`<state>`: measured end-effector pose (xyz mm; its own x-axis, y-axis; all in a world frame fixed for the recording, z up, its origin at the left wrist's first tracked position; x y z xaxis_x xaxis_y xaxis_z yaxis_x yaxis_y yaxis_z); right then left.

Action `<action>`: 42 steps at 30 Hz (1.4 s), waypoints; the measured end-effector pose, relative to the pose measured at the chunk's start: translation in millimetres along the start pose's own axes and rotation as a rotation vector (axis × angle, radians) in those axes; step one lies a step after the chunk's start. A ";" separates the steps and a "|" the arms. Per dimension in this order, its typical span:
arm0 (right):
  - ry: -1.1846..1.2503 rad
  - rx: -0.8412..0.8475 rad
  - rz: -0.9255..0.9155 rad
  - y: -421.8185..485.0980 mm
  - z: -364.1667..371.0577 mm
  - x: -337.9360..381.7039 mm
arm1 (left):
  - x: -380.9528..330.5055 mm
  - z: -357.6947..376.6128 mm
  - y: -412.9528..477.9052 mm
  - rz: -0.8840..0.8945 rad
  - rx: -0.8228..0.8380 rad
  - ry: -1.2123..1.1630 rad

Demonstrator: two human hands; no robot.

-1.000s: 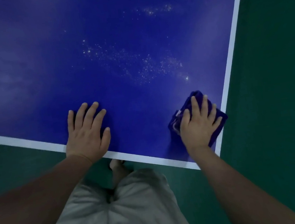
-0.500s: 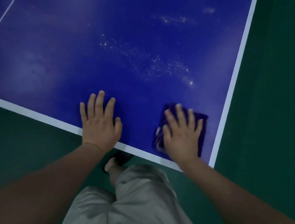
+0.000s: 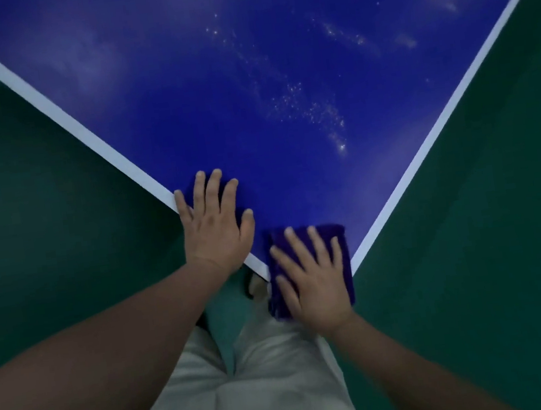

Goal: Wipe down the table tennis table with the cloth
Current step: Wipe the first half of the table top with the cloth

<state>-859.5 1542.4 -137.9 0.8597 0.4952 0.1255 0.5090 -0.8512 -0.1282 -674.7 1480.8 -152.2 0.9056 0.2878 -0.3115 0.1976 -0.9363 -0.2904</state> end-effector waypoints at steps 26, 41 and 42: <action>-0.070 0.062 -0.969 119.9 -30.4 -104.1 | -70.1 32.4 -50.4 -0.732 -0.340 -0.239; -0.015 -0.054 -0.982 169.6 -49.3 -67.3 | -15.0 -28.9 56.2 -0.642 -0.351 -0.204; -0.016 -0.074 -1.006 188.3 -52.5 -59.2 | -10.4 -31.9 65.3 -0.627 -0.349 -0.193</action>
<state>-816.8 1343.7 -117.9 0.0326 0.9912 0.1282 0.9948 -0.0445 0.0913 -659.2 1410.2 -139.0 0.5079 0.7894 -0.3448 0.7928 -0.5849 -0.1713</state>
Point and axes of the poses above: each hand's wrist, its own y-axis towards the middle knuckle, its own z-axis out of the palm, x = y × z, the point moved 9 cm from there along y, towards the middle knuckle, and after that the axes turned 2 degrees about -z, right-handed, at the moved point
